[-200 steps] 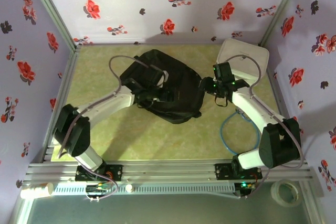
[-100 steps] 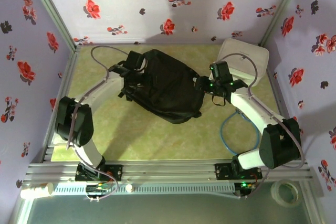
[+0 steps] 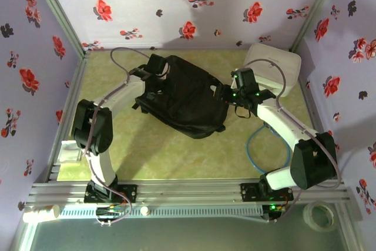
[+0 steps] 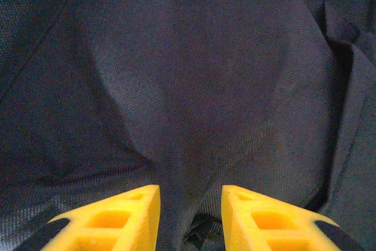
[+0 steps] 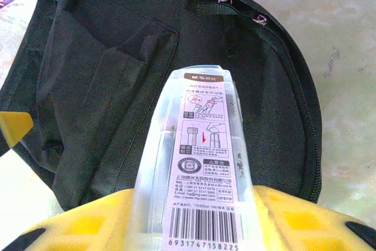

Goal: Pack the student bag

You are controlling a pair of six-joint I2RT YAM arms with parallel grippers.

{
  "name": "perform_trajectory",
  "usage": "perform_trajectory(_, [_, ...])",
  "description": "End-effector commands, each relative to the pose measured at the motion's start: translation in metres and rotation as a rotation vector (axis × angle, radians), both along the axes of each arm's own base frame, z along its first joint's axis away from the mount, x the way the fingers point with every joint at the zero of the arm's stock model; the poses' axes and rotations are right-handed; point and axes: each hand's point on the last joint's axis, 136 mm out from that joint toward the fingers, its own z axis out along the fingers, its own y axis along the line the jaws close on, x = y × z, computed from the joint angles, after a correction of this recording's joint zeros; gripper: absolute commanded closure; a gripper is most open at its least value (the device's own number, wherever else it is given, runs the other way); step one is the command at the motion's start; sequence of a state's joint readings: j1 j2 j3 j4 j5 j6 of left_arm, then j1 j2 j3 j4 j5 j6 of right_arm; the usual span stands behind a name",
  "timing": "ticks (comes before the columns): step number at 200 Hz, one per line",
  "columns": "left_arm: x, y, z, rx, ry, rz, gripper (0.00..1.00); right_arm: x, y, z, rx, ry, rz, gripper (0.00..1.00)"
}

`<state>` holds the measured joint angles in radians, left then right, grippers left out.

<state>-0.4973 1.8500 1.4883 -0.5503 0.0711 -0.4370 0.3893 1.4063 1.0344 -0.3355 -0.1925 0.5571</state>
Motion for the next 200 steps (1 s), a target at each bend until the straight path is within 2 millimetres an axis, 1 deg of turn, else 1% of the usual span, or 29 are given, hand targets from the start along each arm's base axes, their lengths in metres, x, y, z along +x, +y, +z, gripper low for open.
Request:
perform_trajectory(1, [0.008,-0.003,0.0,0.012,-0.009,-0.015,0.67,0.0,0.008,0.012,0.027,-0.042,0.028,0.54])
perform_trajectory(38, [0.011,-0.005,-0.012,0.032,0.022,-0.028,0.66,0.0,0.01,0.014,0.033,-0.046,0.03,0.54])
perform_trajectory(51, [0.013,-0.007,-0.014,0.033,0.025,-0.031,0.7,-0.001,0.01,0.015,0.034,-0.051,0.031,0.54])
perform_trajectory(64, [0.015,-0.008,-0.014,0.032,0.026,-0.034,0.78,-0.001,0.01,0.016,0.034,-0.058,0.036,0.54])
perform_trajectory(71, [0.016,-0.009,-0.011,0.029,0.022,-0.035,0.86,-0.001,0.011,0.018,0.038,-0.066,0.041,0.54])
perform_trajectory(89, [0.017,-0.012,0.008,-0.009,-0.021,-0.044,1.0,-0.003,0.015,0.022,0.044,-0.094,0.07,0.55])
perform_trajectory(115, [0.013,-0.012,0.035,-0.044,-0.06,-0.046,1.0,-0.006,0.032,0.033,0.079,-0.158,0.163,0.57])
perform_trajectory(129, [0.009,-0.01,0.042,-0.056,-0.062,-0.037,1.0,-0.008,0.041,0.038,0.086,-0.193,0.208,0.57])
perform_trajectory(153, [0.001,-0.007,0.045,-0.091,-0.041,-0.021,1.0,-0.014,0.063,0.049,0.108,-0.254,0.3,0.57])
perform_trajectory(167, [-0.001,-0.008,0.05,-0.118,-0.038,-0.015,1.0,-0.016,0.075,0.049,0.111,-0.271,0.346,0.58])
perform_trajectory(180, [-0.002,-0.009,0.058,-0.148,-0.045,-0.012,1.0,-0.018,0.086,0.045,0.094,-0.277,0.386,0.58])
perform_trajectory(200, [-0.001,-0.007,0.062,-0.174,-0.048,0.002,1.0,-0.022,0.1,0.031,0.05,-0.271,0.439,0.58])
